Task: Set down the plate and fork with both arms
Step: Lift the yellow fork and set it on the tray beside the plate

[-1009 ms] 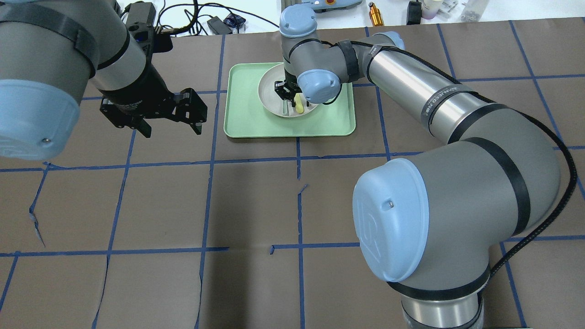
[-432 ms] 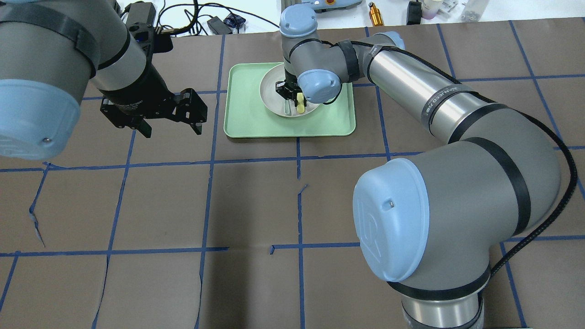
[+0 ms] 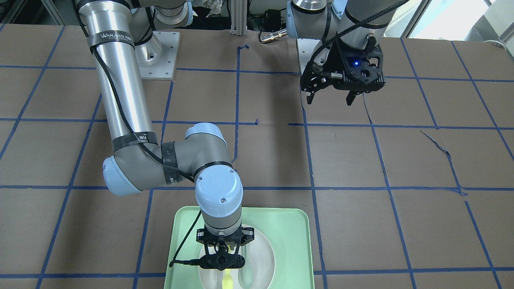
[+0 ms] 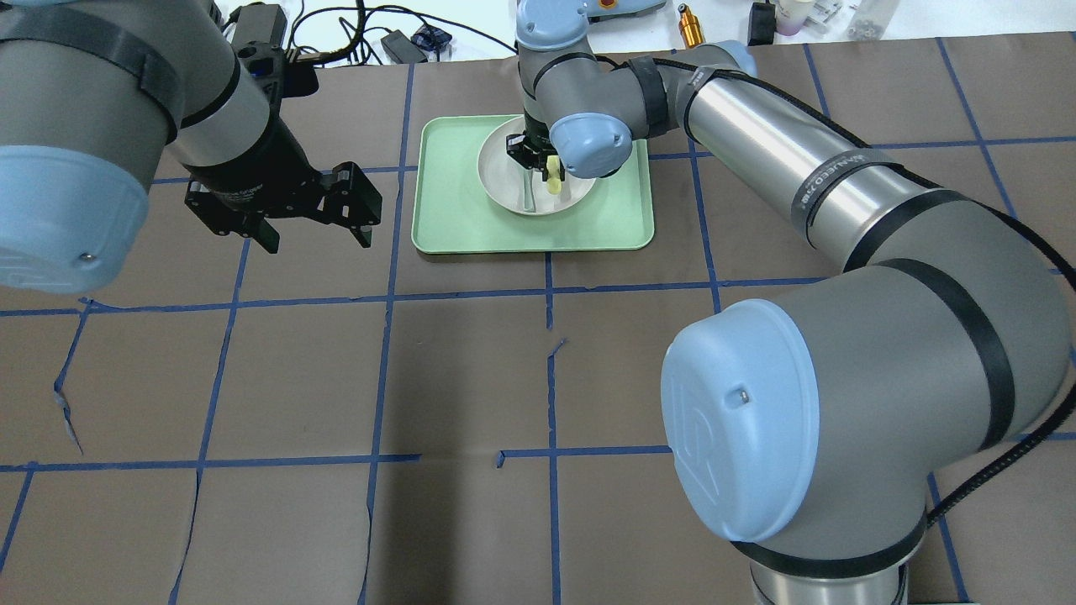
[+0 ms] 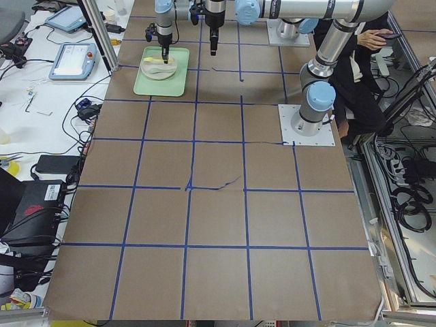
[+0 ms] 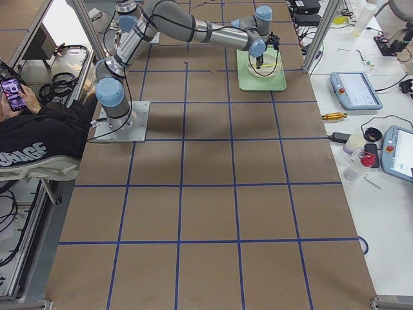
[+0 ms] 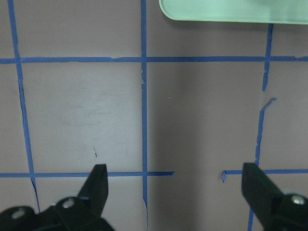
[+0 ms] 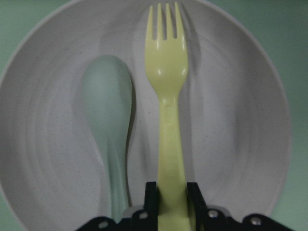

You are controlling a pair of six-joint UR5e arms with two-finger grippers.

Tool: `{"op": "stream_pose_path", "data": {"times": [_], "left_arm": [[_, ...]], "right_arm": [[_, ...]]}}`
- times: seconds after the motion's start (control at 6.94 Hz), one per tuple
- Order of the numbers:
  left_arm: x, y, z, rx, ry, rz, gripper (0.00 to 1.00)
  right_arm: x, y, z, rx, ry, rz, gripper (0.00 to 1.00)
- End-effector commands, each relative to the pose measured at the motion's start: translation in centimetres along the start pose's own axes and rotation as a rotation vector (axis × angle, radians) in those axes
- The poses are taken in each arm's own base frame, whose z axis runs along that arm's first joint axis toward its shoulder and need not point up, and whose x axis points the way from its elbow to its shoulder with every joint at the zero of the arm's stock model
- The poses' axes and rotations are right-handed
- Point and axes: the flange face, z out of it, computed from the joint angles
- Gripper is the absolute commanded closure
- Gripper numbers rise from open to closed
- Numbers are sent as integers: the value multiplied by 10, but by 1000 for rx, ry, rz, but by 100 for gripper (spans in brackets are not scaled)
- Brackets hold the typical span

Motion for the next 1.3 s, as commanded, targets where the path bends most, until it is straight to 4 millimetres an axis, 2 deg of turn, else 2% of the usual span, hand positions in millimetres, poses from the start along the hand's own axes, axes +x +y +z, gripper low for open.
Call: {"op": "stream_pose_path", "data": {"times": [0.0,0.14,0.29,0.58,0.72,0.86,1.01,1.15], "left_arm": [[1,0,1,-3,1,-1,0],[1,0,2,-6,1,-1,0],[1,0,2,-4,1,-1,0],[1,0,3,-6,1,-1,0],[1,0,3,-6,1,-1,0],[1,0,3,-6,1,-1,0],[1,0,3,-7,1,-1,0],[1,0,3,-6,1,-1,0]], "right_arm": [[68,-17,-23,10,25,43,99],[91,-14,-10,-22,32,53,99],[93,-3,12,-58,36,57,99],[93,2,25,-80,39,26,99],[94,12,38,-110,42,-5,98],[97,18,39,-118,48,-17,96],[97,20,39,-120,41,-12,67],[97,18,21,-92,47,-13,1]]}}
